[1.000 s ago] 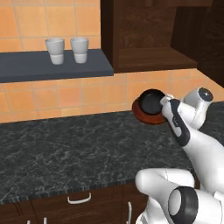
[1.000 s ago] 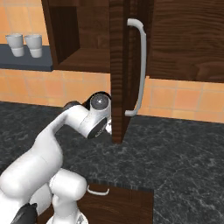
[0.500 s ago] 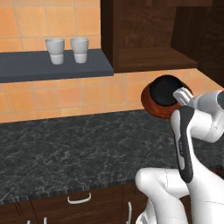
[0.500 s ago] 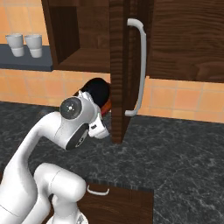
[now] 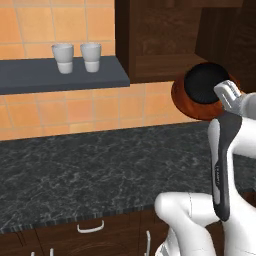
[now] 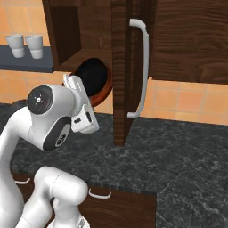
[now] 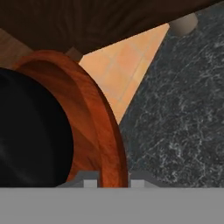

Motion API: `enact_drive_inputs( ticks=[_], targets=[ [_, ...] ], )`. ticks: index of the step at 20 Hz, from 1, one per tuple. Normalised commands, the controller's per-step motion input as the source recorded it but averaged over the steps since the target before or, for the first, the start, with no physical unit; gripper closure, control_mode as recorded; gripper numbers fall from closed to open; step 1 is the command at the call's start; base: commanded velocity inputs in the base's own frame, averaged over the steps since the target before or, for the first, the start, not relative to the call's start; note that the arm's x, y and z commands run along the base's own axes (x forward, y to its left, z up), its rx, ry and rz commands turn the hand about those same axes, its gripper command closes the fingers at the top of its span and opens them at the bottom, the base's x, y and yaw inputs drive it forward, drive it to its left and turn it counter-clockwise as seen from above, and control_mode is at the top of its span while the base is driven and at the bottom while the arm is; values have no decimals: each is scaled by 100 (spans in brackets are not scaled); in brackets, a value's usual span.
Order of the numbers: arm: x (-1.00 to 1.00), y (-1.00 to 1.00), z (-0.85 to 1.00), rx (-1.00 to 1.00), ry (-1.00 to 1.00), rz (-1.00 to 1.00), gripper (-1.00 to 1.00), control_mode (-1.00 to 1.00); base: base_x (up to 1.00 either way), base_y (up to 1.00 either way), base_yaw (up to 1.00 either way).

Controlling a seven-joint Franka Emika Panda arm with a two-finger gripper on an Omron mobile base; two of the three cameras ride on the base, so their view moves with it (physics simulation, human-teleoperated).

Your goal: Pick up the bowls on the counter and stack them on top of one another in the open cabinet. Place the smaller bowl on top of the larger bowl.

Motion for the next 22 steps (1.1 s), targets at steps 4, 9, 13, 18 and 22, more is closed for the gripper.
enact_drive_inputs(
  ticks=[4,9,13,18,22],
  targets=[
    [14,11,98,9,-16,-2,100,-100,0,0,0],
    [78,33,42,5,-13,-2,100,-100,0,0,0],
    [100,33,0,0,0,-4,100,-100,0,0,0],
    [98,10,-2,0,0,-5,100,-100,0,0,0],
    [97,0,-3,0,0,-6,100,-100,0,0,0]
  ],
)
